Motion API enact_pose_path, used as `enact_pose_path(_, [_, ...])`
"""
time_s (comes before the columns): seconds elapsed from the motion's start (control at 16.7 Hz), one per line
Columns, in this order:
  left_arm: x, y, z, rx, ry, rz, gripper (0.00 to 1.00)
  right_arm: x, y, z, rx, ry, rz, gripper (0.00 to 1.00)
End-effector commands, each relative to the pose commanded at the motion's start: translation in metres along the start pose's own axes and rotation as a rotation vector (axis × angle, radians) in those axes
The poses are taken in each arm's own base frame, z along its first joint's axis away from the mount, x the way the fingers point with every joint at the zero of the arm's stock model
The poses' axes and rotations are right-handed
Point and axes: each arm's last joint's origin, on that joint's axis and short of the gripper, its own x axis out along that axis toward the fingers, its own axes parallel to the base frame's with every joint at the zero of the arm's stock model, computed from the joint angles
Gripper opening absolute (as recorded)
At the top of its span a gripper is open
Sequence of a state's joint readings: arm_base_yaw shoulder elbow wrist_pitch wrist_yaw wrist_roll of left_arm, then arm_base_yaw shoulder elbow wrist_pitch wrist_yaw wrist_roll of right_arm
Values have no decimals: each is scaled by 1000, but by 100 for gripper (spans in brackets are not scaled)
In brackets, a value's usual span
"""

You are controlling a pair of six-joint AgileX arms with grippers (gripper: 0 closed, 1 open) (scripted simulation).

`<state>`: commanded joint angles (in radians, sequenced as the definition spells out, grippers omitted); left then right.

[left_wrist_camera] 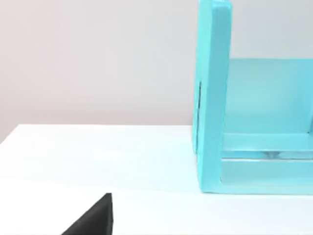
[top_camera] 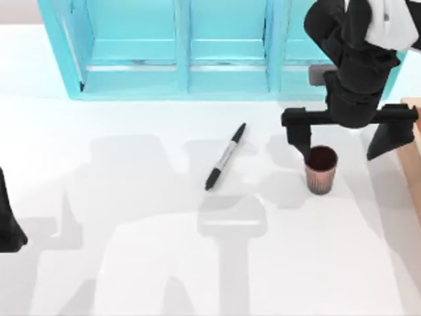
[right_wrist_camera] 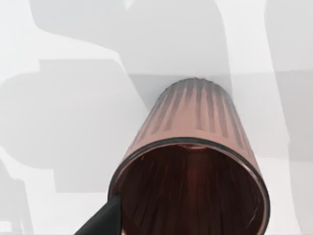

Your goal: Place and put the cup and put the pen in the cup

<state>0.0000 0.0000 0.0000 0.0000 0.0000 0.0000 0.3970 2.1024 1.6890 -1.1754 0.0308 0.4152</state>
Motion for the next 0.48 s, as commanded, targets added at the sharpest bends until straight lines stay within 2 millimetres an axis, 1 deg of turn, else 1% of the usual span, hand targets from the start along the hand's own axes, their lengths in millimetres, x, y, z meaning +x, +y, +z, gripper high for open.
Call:
enact_pose_path(0.12, [0,0,0,0,0,0,100,0,-1,1,2,1,-1,100])
enact_pose_path(0.24, [0,0,0,0,0,0,100,-5,0,3,1,10,-5,100])
enact_pose_path(0.36, [0,0,0,0,0,0,100,-16,3,7,-2,24,-12,100])
enact_pose_path(0.48, [0,0,0,0,0,0,100,-37,6,11,-5,32,-16,100])
